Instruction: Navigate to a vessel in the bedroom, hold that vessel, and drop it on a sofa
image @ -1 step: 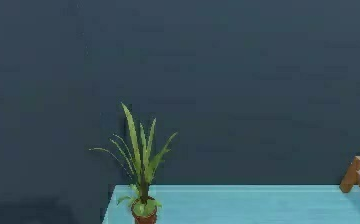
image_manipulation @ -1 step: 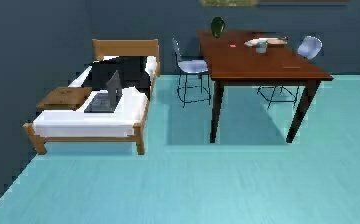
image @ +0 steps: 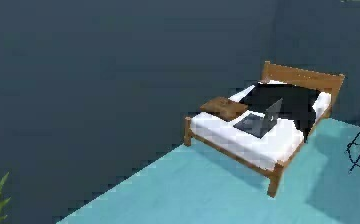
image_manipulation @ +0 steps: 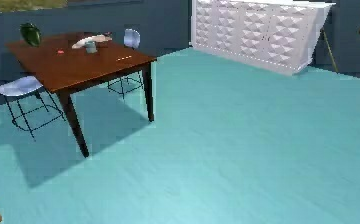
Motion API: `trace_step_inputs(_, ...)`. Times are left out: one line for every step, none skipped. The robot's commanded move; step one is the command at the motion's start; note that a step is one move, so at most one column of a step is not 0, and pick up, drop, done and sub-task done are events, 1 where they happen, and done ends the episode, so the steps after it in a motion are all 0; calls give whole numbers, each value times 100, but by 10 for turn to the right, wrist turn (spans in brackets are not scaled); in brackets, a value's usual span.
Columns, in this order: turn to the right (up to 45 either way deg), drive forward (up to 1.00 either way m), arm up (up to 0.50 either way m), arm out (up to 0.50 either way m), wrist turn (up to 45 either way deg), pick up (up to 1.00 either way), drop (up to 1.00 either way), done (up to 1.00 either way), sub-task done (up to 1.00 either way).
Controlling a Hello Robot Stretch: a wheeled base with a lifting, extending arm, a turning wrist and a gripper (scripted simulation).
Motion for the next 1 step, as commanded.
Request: trace_step_inputs(450,0,0,0,0,0,0,0,0)
